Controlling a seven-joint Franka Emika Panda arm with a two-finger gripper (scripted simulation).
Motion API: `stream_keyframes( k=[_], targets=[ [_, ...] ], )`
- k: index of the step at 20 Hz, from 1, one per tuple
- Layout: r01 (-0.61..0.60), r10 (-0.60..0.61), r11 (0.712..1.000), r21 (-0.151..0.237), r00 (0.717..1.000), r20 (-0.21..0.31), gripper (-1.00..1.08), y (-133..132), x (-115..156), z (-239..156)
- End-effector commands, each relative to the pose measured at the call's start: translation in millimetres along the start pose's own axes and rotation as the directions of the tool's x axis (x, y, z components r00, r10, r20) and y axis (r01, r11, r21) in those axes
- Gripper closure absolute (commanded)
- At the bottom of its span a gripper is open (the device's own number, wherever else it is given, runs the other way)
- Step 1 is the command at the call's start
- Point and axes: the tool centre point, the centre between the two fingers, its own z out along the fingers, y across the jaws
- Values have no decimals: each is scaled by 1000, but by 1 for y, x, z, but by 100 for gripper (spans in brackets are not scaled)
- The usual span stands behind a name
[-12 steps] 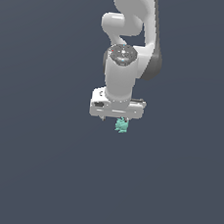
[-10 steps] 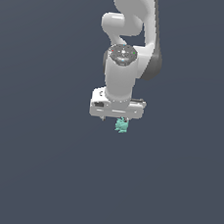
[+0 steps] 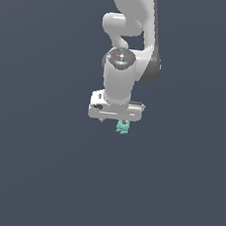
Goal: Pick up the object and move it to a goal position.
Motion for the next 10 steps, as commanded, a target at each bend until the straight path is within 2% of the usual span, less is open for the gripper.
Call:
stream_keyframes(
  k=[1,10],
  targets=[
    [-1,1,1000,0,1000,-1,-92,-1,0,0],
    [-46,46,999,-2,999,-7,-92,-16,-14,21]
  ],
)
